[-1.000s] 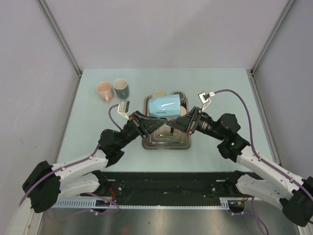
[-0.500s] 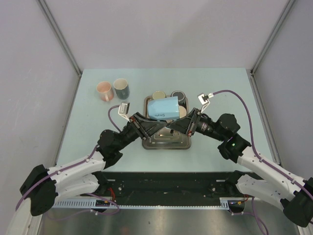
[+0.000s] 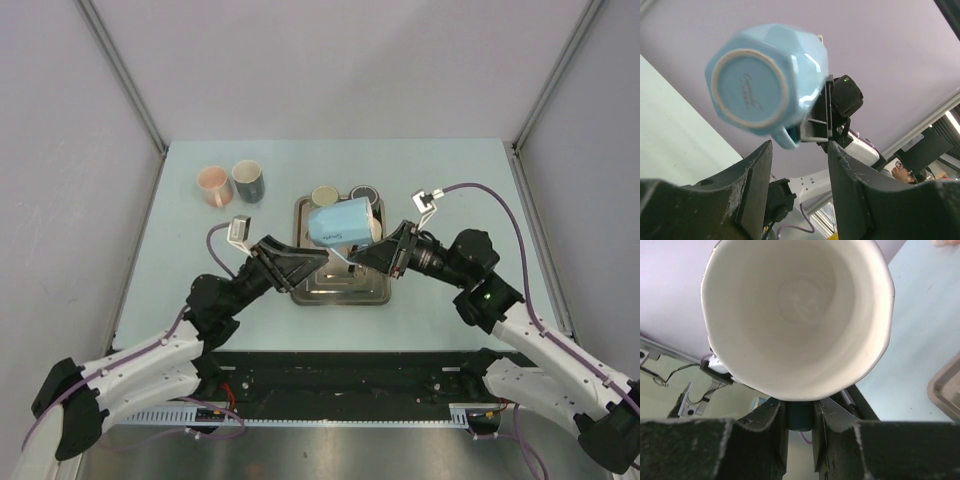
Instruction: Turn the mug right side up
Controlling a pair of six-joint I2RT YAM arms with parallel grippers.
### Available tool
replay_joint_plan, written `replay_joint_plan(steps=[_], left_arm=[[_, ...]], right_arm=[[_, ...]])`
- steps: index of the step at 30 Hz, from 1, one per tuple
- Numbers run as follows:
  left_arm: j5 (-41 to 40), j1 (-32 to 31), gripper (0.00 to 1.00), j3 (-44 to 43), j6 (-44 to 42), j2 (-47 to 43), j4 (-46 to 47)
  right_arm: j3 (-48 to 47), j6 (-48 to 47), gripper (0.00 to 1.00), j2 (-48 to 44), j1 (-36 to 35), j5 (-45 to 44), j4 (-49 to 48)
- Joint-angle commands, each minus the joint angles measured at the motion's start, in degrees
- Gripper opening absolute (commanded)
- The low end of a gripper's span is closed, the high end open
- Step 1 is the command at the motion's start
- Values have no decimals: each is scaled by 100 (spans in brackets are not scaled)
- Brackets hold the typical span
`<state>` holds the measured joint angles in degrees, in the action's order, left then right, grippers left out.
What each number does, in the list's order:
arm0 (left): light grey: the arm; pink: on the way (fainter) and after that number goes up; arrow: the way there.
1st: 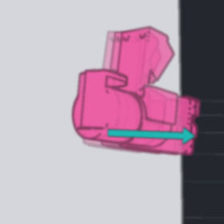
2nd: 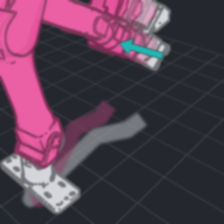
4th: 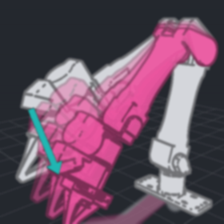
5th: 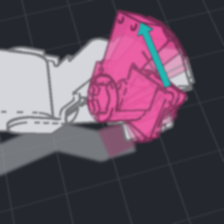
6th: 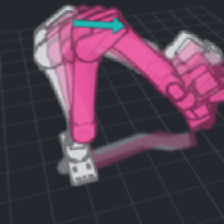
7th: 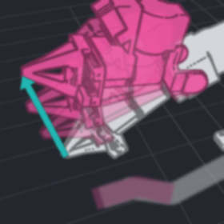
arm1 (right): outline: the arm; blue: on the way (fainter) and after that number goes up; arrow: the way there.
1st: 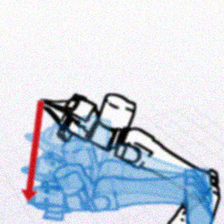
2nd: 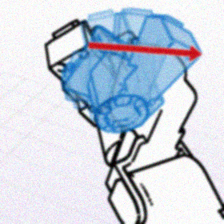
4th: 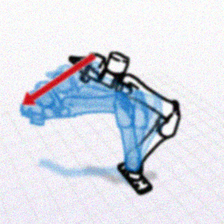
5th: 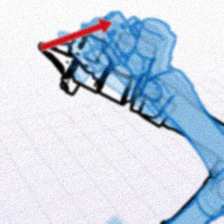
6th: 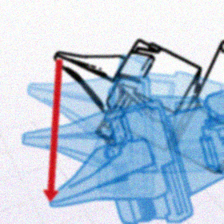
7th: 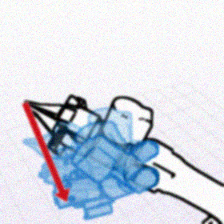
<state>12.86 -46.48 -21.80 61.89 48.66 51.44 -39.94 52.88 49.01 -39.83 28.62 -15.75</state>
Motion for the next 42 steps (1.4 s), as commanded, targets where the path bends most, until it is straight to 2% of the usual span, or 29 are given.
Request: replay_joint_plan(steps=[1,3,7,10,14,20,24,26,31,41,42], left_arm=[[-196,244,54,246,-151,-612,-55],[-214,384,54,343,-151,-866,-247],[-371,552,54,536,-317,-1507,-1081],[-951,561,54,633,-590,-2209,-2074],[-1417,570,54,598,-765,-2818,-2998],[-1541,570,53,81,-1204,-2863,-4237],[-1655,570,53,-219,-1512,-2784,-5028],[-1760,570,53,-298,-1644,-2783,-5178],[-1822,570,52,-369,-1838,-2669,-5566],[-1778,579,52,-263,-1970,-2292,-5592],[-1778,579,52,-263,-1996,-2256,-5584]], right_arm=[[-655,-217,0,-392,580,117,70],[-864,-304,0,-445,809,100,334],[-1778,-1032,0,-35,1600,-496,2596],[-2261,-1587,0,457,2145,-1182,3478],[-2720,-2106,0,1152,2577,-2418,3947],[-3903,-2862,0,2453,2884,-4098,4422],[-4713,-3117,0,3629,3130,-4610,4765],[-5013,-3231,0,3939,3227,-4873,4888],[-5875,-3372,0,5106,3552,-4998,5221],[-7439,-3338,0,6989,3939,-4875,5644],[-7553,-3311,0,7103,4148,-4779,5722]])
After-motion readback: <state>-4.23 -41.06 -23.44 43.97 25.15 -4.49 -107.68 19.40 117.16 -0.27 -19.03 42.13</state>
